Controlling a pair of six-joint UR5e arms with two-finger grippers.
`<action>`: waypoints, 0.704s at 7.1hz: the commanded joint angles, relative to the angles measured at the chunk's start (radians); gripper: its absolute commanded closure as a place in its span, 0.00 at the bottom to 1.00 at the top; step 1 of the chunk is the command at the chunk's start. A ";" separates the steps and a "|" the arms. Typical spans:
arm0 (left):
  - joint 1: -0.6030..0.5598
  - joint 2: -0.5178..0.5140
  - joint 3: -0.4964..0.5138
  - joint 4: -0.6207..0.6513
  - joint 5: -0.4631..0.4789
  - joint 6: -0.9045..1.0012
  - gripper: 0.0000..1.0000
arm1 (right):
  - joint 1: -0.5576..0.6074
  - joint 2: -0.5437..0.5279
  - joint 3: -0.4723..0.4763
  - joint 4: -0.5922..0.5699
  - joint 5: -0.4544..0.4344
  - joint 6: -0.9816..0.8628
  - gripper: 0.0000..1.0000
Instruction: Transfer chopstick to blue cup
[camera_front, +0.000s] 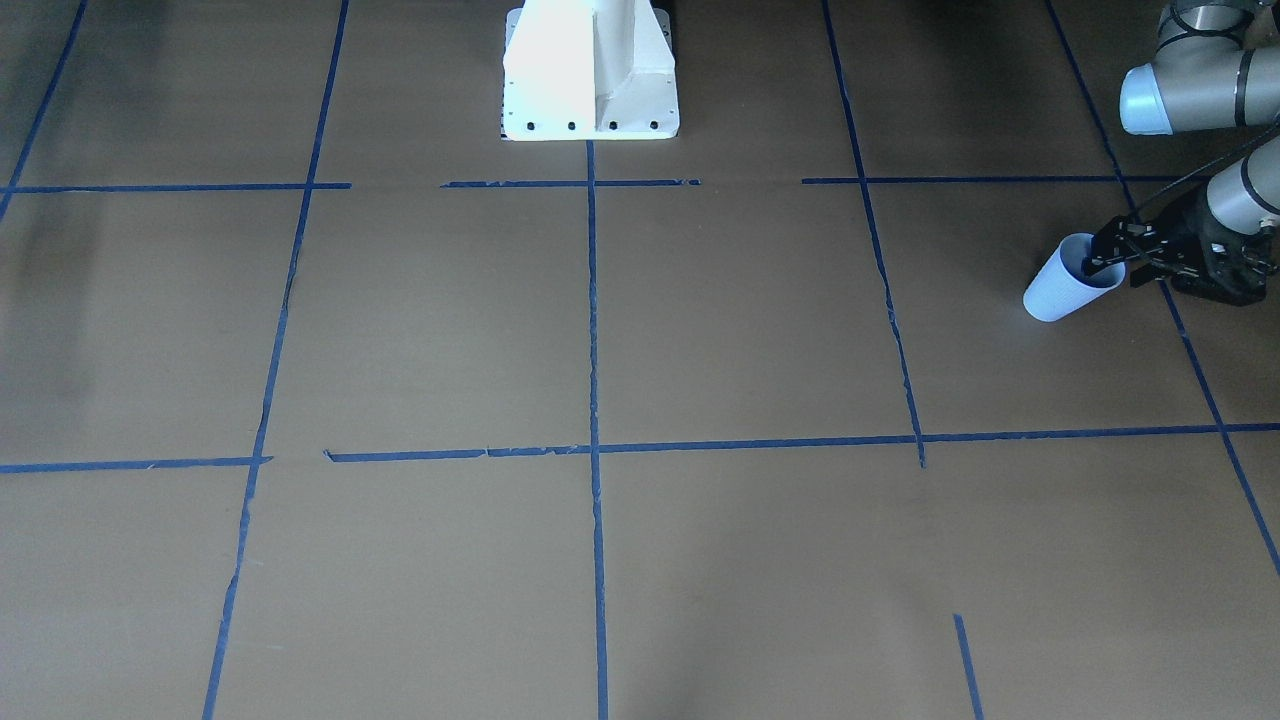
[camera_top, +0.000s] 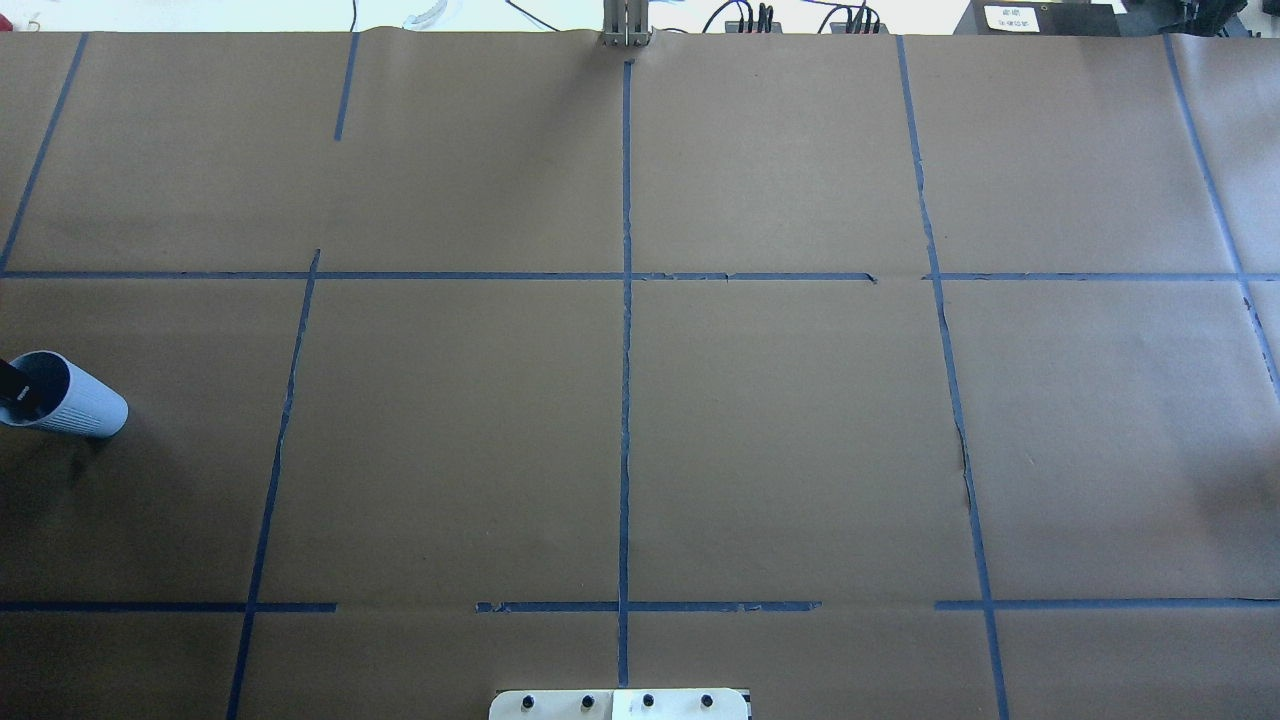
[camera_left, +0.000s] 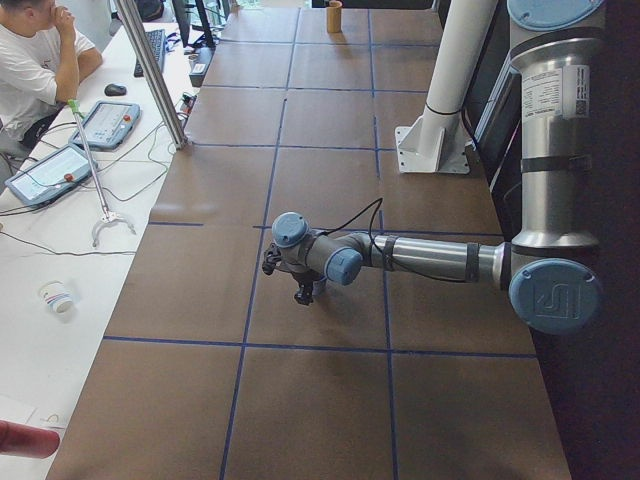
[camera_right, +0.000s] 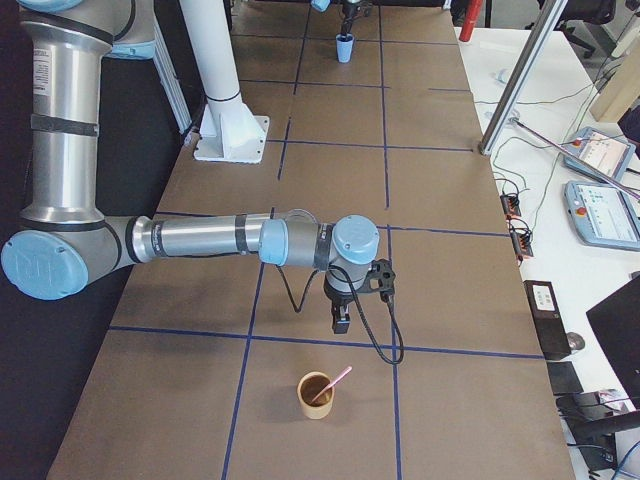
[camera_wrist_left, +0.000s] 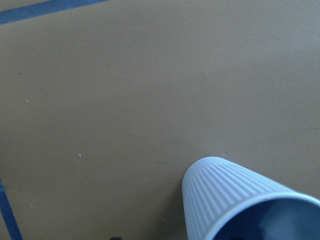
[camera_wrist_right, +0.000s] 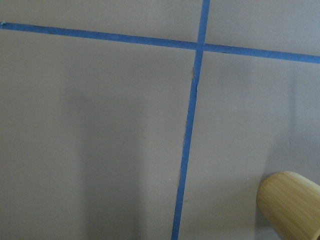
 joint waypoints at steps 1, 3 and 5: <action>0.001 -0.017 -0.006 -0.002 -0.008 -0.074 1.00 | -0.001 0.004 -0.004 0.001 0.001 0.000 0.00; 0.003 -0.132 -0.081 0.002 -0.068 -0.377 1.00 | -0.005 0.010 -0.004 0.001 -0.001 0.003 0.00; 0.079 -0.244 -0.202 0.009 -0.073 -0.702 1.00 | -0.005 0.015 -0.005 0.021 -0.001 0.004 0.00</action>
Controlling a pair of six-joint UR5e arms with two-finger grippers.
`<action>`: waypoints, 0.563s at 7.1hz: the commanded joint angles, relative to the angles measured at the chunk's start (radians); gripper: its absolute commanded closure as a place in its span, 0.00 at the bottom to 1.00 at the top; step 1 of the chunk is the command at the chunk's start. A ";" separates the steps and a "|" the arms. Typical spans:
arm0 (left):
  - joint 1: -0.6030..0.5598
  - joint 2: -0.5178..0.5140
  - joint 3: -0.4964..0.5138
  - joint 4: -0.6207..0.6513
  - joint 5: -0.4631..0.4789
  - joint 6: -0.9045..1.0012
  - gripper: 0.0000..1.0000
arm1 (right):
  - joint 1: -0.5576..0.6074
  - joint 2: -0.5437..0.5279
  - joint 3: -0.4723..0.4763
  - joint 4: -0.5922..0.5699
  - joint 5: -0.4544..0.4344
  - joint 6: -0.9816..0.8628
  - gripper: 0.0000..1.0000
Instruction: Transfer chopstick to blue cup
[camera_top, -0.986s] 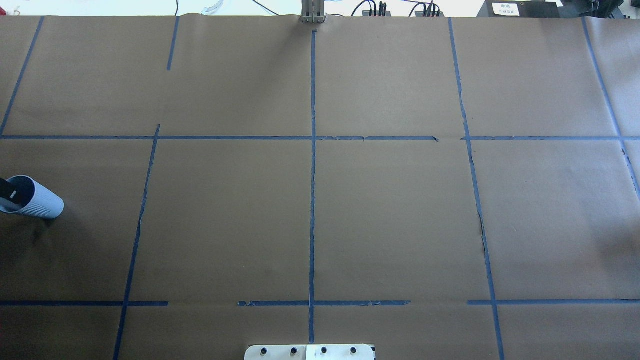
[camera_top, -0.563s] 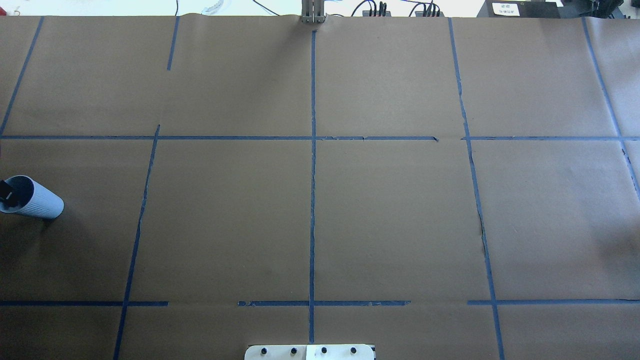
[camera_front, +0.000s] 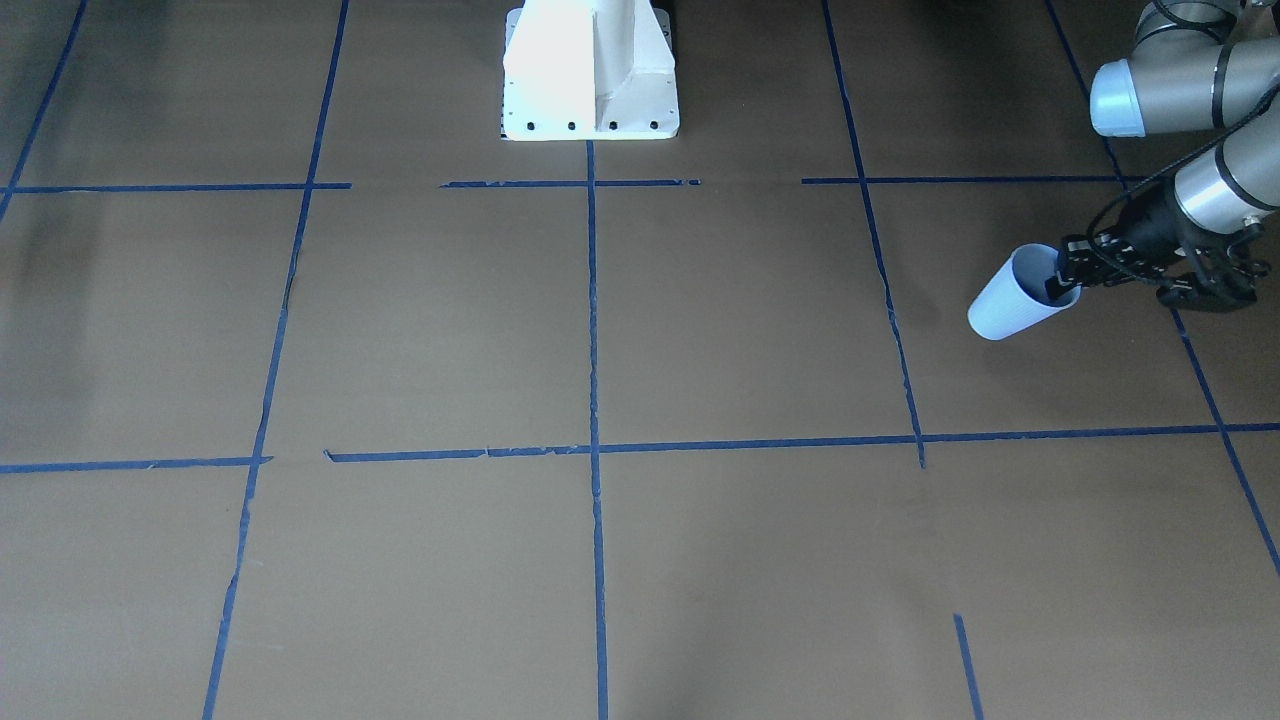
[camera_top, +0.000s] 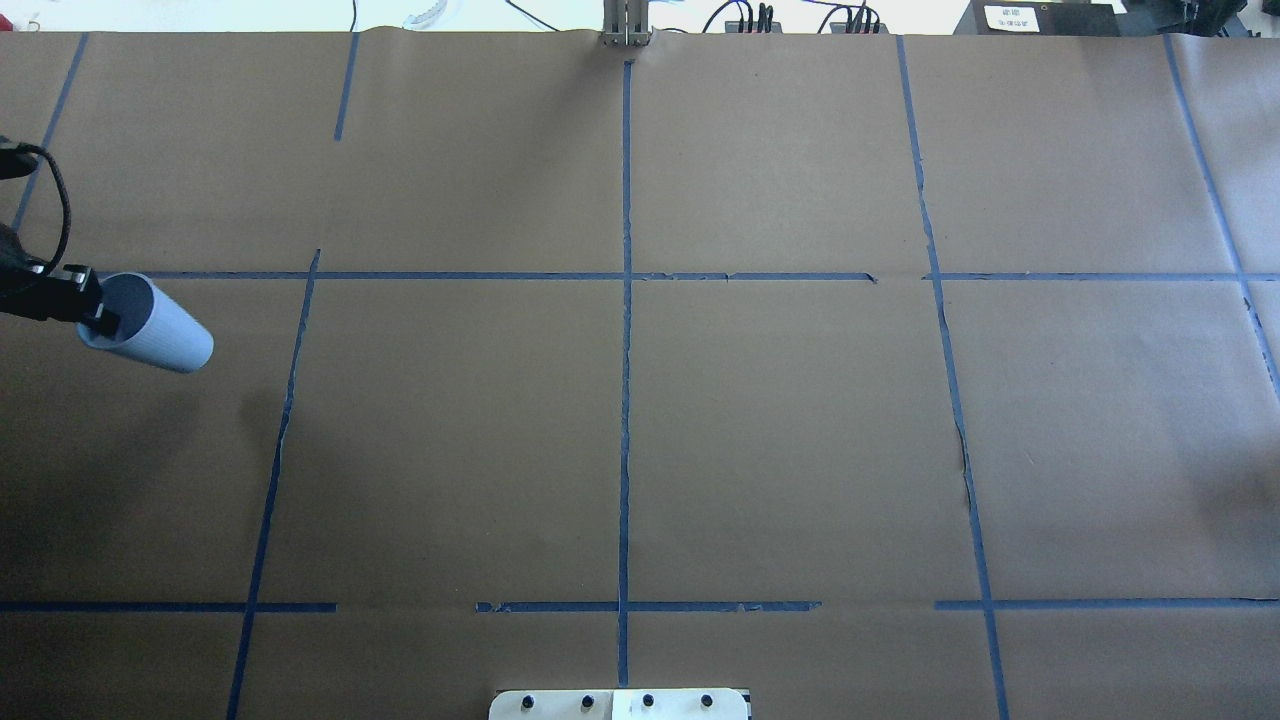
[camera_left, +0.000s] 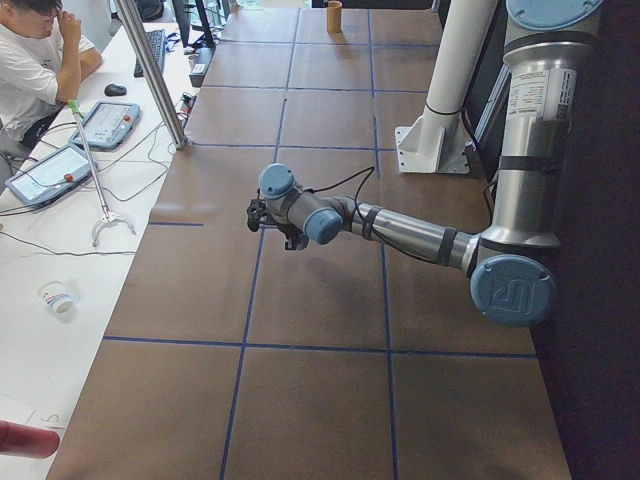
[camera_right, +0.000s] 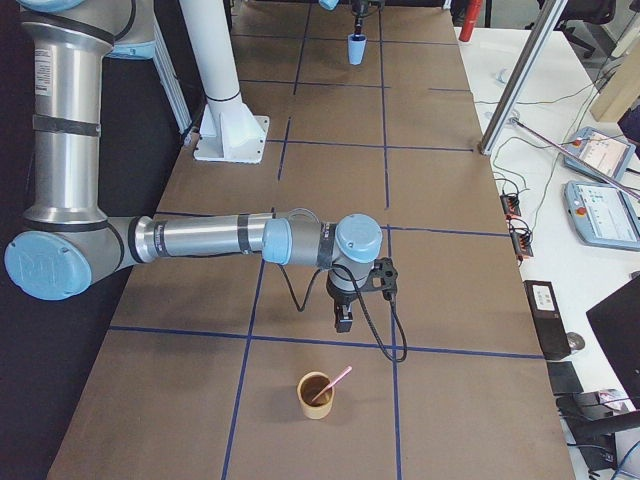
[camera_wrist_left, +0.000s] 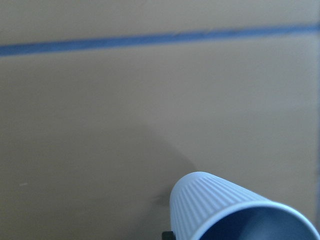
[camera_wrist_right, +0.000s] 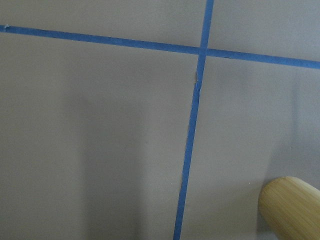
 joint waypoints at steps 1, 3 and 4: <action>0.157 -0.177 -0.080 0.004 0.029 -0.378 1.00 | 0.000 0.003 -0.014 0.028 0.001 0.003 0.00; 0.447 -0.392 -0.036 0.062 0.292 -0.632 1.00 | 0.000 0.006 -0.023 0.030 0.001 0.003 0.00; 0.494 -0.508 0.035 0.128 0.396 -0.639 1.00 | 0.000 0.007 -0.032 0.042 0.001 0.003 0.00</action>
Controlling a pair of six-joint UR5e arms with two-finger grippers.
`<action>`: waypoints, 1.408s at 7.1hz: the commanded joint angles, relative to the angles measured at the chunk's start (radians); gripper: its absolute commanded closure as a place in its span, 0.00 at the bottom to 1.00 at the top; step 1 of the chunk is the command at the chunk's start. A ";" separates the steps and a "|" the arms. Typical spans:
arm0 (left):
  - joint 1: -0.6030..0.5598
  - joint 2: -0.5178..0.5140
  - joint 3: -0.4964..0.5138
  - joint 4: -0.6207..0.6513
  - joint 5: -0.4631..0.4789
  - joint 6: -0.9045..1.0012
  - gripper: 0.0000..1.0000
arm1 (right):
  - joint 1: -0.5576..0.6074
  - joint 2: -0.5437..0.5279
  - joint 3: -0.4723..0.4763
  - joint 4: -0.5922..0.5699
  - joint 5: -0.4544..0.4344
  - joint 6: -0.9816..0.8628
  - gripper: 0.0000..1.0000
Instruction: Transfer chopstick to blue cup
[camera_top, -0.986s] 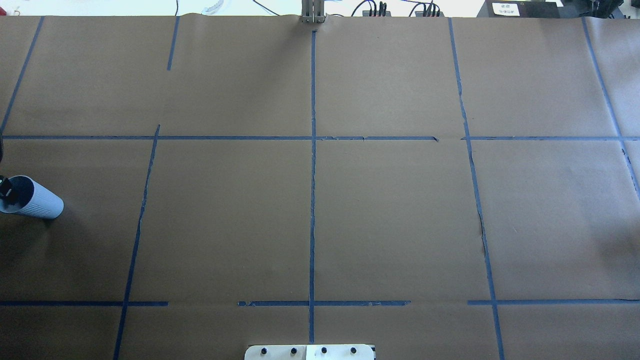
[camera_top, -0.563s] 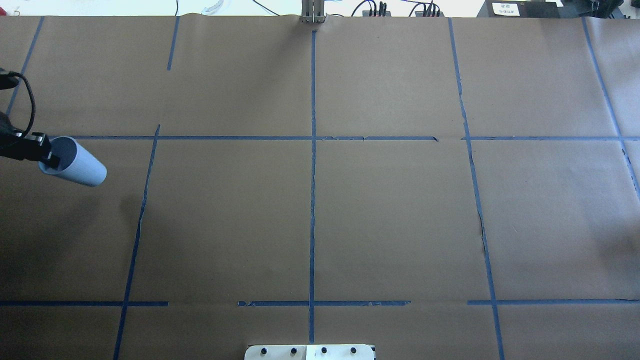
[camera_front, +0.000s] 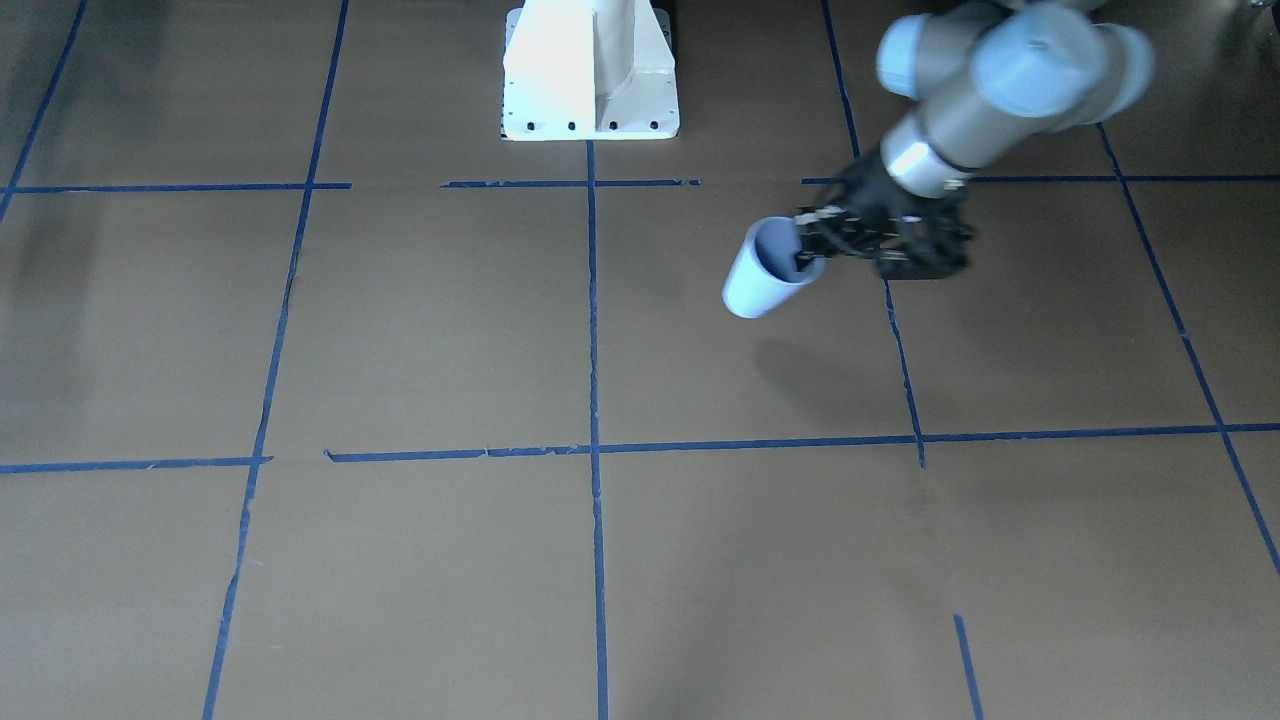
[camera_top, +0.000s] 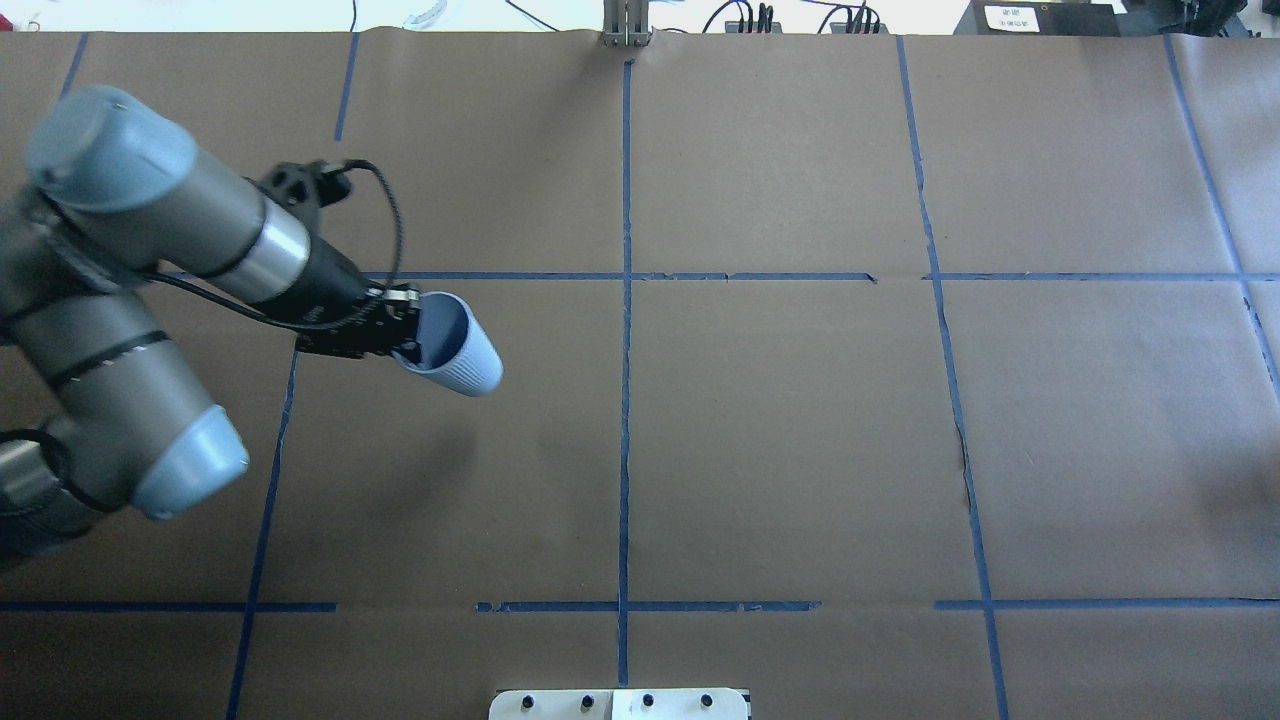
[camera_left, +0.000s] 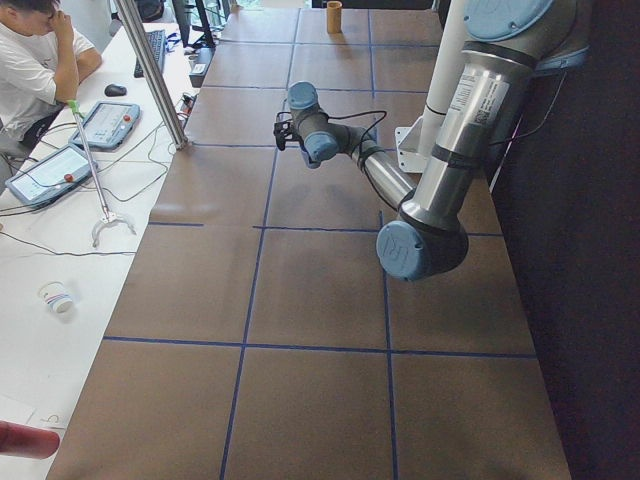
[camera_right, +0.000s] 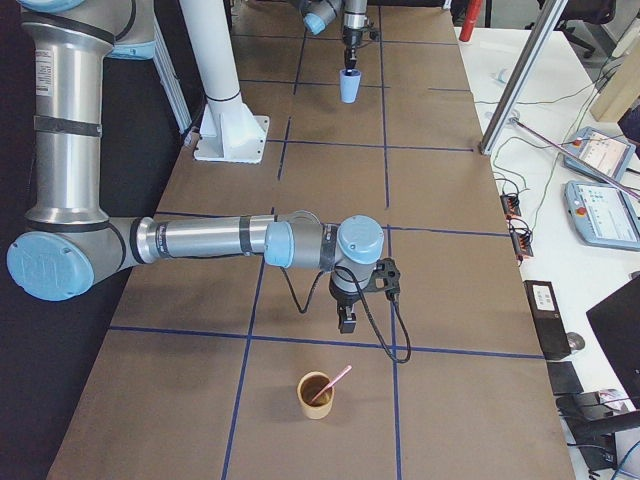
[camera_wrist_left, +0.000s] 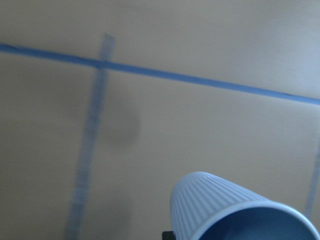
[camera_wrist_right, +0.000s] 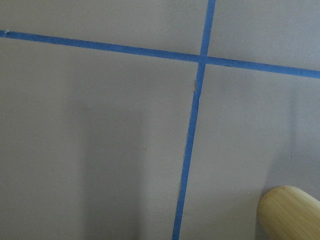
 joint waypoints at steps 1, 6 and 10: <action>0.141 -0.198 0.134 0.071 0.189 -0.059 1.00 | 0.000 0.002 -0.012 0.010 0.000 0.000 0.00; 0.200 -0.224 0.167 0.076 0.271 -0.059 1.00 | 0.000 0.002 -0.007 0.012 0.000 0.000 0.00; 0.205 -0.227 0.161 0.076 0.273 -0.058 0.96 | 0.000 0.002 -0.008 0.012 0.000 0.000 0.00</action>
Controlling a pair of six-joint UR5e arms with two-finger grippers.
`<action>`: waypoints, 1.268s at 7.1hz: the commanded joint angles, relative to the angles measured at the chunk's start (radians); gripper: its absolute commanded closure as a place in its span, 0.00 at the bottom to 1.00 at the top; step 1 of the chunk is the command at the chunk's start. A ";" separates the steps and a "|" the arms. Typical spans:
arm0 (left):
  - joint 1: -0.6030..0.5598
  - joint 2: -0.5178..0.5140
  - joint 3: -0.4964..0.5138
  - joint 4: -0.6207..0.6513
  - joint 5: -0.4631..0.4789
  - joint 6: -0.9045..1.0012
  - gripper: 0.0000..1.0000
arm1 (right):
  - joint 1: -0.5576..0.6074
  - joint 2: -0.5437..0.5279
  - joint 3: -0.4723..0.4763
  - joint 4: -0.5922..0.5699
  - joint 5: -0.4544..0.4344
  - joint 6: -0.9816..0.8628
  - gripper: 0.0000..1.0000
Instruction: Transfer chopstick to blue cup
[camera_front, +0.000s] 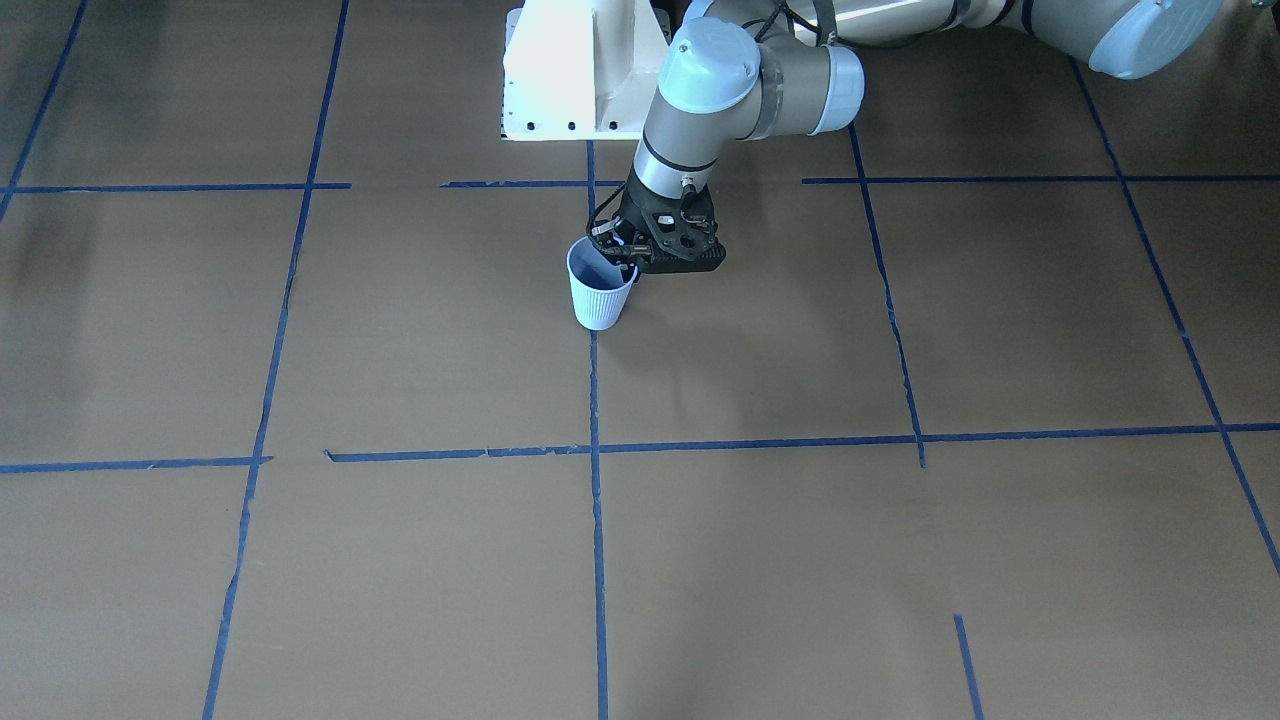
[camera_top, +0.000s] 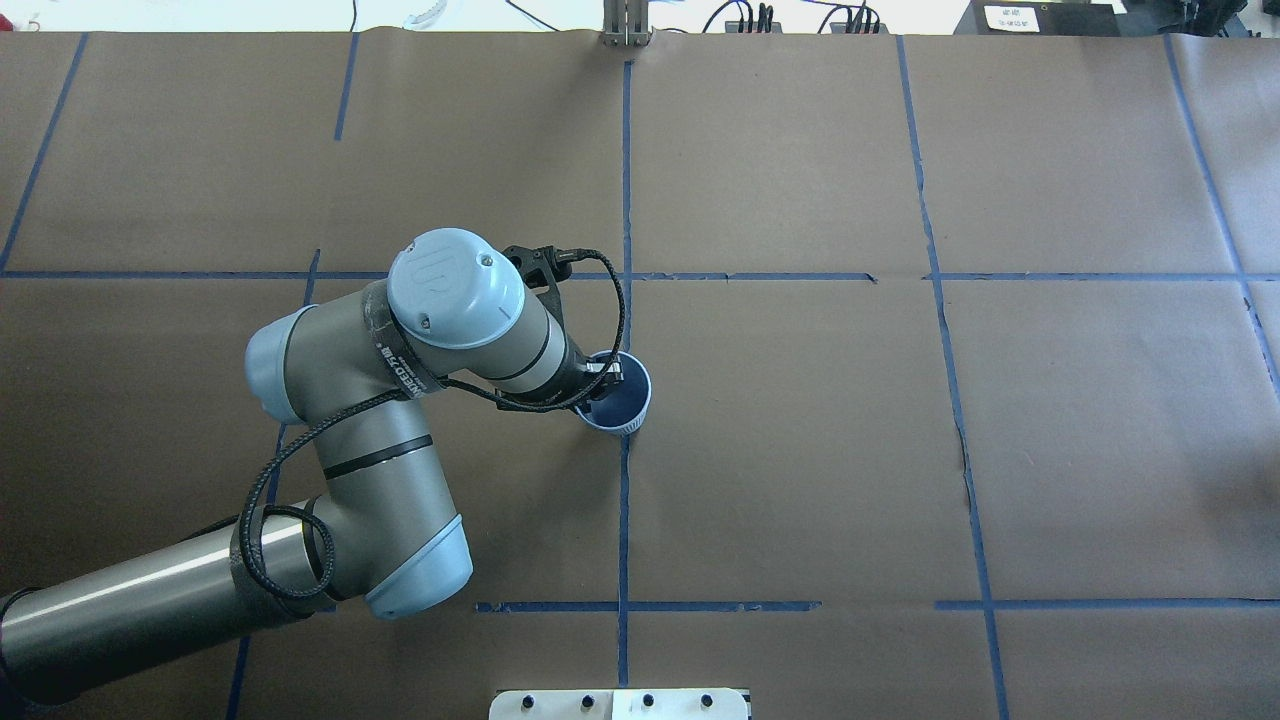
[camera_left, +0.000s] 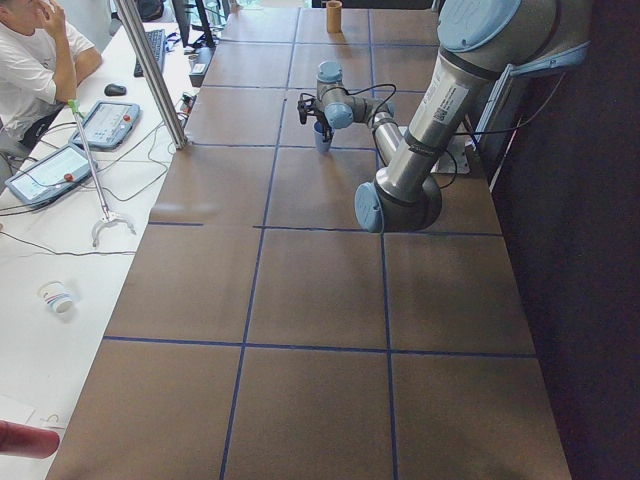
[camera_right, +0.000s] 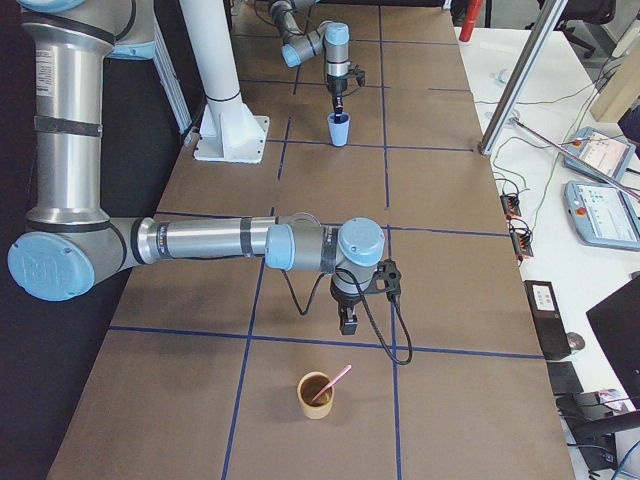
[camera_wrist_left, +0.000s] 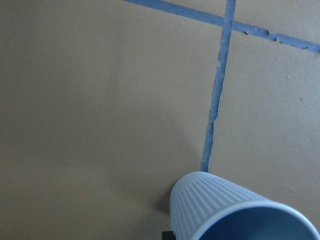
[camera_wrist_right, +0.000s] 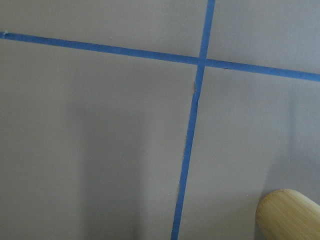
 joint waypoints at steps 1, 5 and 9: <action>0.013 0.001 0.000 -0.002 0.002 0.003 0.93 | 0.000 0.001 -0.001 0.000 0.000 0.000 0.00; 0.032 0.003 -0.019 -0.012 0.040 0.004 0.02 | 0.000 0.006 0.002 0.018 0.064 0.000 0.00; 0.004 0.050 -0.150 -0.005 0.040 0.000 0.00 | 0.002 -0.043 0.023 0.100 0.087 0.029 0.00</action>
